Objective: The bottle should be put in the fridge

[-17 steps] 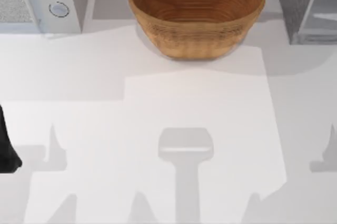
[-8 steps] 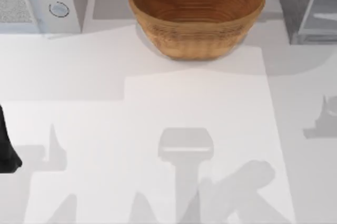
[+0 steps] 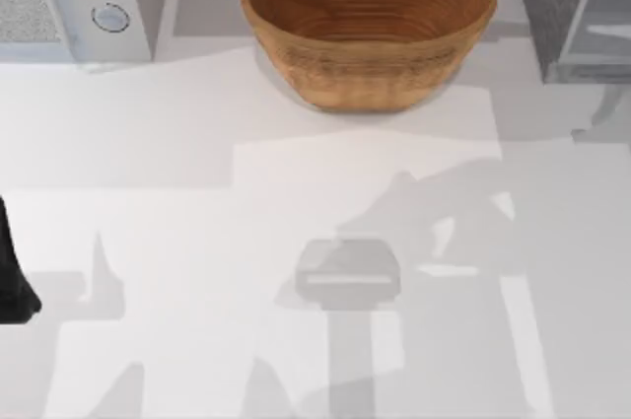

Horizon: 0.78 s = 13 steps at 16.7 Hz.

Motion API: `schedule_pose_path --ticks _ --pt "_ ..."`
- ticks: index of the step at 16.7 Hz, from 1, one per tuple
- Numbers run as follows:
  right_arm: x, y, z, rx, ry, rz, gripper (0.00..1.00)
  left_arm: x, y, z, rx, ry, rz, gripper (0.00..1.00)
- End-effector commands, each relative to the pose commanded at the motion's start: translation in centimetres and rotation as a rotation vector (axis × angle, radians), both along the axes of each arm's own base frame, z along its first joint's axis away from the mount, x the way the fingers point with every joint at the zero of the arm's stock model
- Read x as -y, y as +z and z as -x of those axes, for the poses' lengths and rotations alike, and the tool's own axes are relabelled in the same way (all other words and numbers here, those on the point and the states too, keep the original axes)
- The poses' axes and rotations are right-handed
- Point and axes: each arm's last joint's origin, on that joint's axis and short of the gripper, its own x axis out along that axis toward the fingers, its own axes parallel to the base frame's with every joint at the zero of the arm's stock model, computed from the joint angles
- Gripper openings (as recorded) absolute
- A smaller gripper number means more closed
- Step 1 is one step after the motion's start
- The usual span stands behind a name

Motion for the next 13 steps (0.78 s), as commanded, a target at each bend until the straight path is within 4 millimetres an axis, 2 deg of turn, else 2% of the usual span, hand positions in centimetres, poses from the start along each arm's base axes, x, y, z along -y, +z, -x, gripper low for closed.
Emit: schedule_pose_path --ticks 3,6,10,13 --pt "2.2 -3.1 -5.5 -0.019 -0.001 -0.003 0.01 0.0 0.0 0.0 0.000 0.000 0.000 1.00" --pt "4.1 -7.1 -9.4 -0.032 0.000 -0.008 0.01 0.0 0.0 0.0 0.000 0.000 0.000 1.00" --pt "5.7 -11.1 -12.0 -0.035 0.001 -0.012 0.01 0.0 0.0 0.0 0.000 0.000 0.000 1.00" --pt "6.1 -11.9 -12.4 -0.033 0.002 -0.013 0.01 0.0 0.0 0.0 0.000 0.000 0.000 1.00"
